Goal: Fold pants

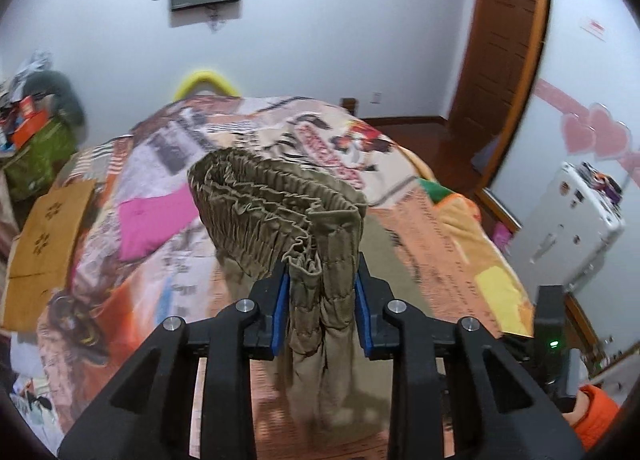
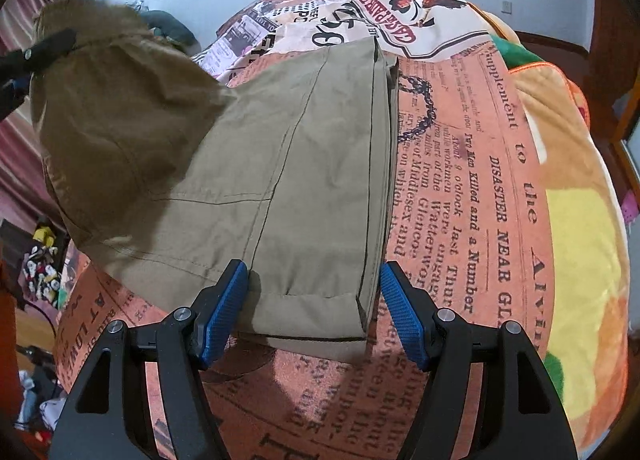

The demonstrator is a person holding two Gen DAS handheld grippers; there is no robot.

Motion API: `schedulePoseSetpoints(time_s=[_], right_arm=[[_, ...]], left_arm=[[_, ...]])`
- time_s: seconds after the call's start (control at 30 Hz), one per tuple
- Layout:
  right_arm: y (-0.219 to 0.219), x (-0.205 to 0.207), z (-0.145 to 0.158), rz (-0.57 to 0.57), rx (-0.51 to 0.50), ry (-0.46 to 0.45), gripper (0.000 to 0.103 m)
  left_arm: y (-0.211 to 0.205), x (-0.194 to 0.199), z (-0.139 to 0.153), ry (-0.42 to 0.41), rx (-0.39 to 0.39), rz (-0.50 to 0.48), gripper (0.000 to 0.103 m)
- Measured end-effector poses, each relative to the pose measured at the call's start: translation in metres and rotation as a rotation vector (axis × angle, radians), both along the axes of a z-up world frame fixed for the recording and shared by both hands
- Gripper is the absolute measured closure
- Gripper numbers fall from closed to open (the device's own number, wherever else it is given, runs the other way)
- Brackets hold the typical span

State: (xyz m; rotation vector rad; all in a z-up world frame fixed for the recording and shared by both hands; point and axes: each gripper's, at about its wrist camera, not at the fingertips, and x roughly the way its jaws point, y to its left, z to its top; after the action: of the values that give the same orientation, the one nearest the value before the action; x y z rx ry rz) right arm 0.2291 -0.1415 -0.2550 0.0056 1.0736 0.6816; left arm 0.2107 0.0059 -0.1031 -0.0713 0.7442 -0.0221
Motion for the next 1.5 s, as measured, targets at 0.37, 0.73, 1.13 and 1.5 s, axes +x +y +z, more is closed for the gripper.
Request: schedulePoseSetpoints(time_s=[0.37, 0.73, 1.13, 1.5], right_arm=[[-0.001, 0.001, -0.001, 0.003, 0.020, 0.004, 0.038], [-0.002, 0.003, -0.001, 0.003, 0.020, 0.002, 0.035], [-0.019, 0.000, 0.010, -0.059, 0.033, 0.013, 0.035], [-0.027, -0.008, 0.030, -0.098, 0.041, -0.041, 0.034]], left_arm=[[-0.054, 0.022, -0.030, 0.094, -0.029, -0.142, 0.076], [-0.089, 0.032, -0.077, 0.243, -0.035, -0.238, 0.076], [-0.075, 0.010, -0.047, 0.191, -0.087, -0.235, 0.055], [-0.018, -0.006, -0.108, 0.334, 0.023, -0.099, 0.042]])
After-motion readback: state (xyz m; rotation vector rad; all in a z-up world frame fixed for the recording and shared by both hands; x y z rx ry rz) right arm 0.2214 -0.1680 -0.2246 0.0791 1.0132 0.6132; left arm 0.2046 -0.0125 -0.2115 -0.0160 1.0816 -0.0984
